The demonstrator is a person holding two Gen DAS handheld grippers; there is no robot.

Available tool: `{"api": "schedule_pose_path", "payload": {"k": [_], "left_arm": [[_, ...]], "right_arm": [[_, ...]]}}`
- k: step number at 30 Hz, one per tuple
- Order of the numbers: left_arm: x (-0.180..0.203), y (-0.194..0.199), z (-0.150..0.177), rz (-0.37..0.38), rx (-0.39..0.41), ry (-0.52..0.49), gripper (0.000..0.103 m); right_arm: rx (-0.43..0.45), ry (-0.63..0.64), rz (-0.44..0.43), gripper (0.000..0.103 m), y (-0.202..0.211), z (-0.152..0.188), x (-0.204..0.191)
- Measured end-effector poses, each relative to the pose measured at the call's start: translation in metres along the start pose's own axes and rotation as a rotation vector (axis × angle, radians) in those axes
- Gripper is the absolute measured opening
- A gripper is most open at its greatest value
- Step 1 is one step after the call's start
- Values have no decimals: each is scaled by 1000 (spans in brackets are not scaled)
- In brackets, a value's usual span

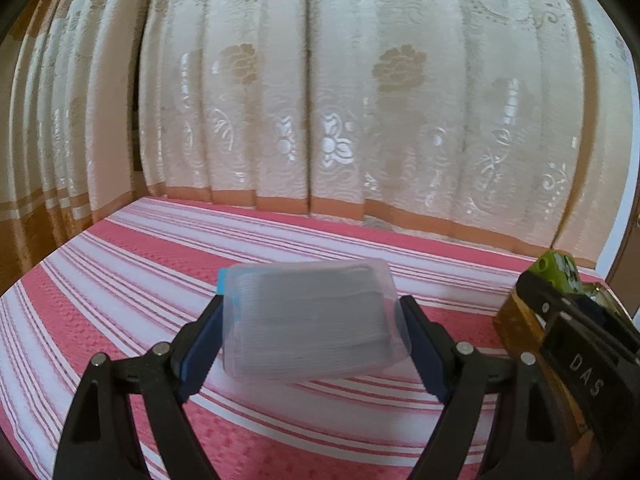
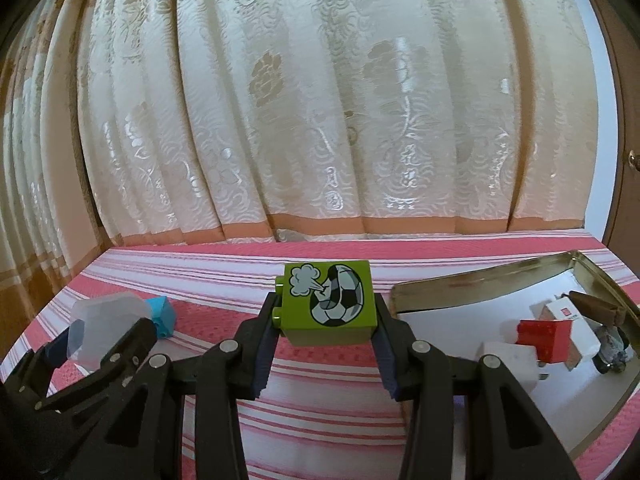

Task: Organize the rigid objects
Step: 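Carry the clear box with left while right carries the green brick toward the tin, then lower the clear box into the tin and open left while right holds the green brick above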

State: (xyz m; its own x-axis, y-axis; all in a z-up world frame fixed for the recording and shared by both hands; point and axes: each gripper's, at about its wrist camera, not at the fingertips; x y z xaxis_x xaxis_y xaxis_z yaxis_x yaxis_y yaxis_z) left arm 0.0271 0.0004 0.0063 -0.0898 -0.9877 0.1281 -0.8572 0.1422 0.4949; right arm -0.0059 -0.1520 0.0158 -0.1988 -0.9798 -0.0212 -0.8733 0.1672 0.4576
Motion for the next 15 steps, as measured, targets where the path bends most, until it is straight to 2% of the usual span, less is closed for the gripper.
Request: {"api": "schedule_pose_path", "payload": {"k": [15], "left_arm": [[40,15,6,64,13,-17,84]], "right_arm": [[43,-34,39,46,23,-5,49]]}}
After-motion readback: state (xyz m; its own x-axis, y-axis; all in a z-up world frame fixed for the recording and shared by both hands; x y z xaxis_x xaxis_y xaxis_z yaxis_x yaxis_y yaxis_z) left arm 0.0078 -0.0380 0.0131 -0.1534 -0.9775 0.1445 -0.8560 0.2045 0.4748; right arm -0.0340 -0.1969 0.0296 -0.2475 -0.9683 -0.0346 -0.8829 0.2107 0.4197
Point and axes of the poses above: each gripper's, at about its wrist camera, not at the fingertips, and y roughly against the way its jaws point, x to its right, z to its underside, and after that the axes turned 1 degree about y, right-handed
